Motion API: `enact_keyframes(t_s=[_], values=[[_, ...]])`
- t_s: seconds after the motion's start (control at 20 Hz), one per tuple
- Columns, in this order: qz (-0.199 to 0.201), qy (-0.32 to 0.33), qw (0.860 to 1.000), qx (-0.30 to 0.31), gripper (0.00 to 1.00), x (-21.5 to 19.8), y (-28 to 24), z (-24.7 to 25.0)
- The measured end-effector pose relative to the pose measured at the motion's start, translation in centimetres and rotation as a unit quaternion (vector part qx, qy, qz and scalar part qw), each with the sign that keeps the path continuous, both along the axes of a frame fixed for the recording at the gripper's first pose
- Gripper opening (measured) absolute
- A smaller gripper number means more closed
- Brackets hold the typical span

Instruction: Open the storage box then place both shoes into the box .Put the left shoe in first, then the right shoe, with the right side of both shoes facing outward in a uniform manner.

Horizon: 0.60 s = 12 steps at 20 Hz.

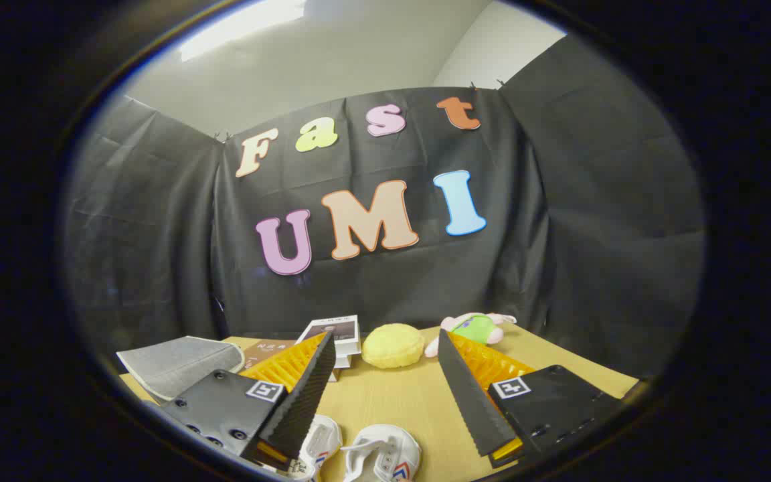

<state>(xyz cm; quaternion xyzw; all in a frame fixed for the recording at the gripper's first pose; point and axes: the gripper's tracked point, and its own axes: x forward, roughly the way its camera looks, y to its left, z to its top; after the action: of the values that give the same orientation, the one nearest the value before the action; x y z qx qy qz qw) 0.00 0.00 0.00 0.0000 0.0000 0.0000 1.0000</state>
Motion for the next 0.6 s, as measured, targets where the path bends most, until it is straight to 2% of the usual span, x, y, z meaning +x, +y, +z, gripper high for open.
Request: enact_keyframes(t_s=[0.6], values=[[-0.004,0.004,1.0,-0.003,0.97,-0.2,0.04,-0.23]])
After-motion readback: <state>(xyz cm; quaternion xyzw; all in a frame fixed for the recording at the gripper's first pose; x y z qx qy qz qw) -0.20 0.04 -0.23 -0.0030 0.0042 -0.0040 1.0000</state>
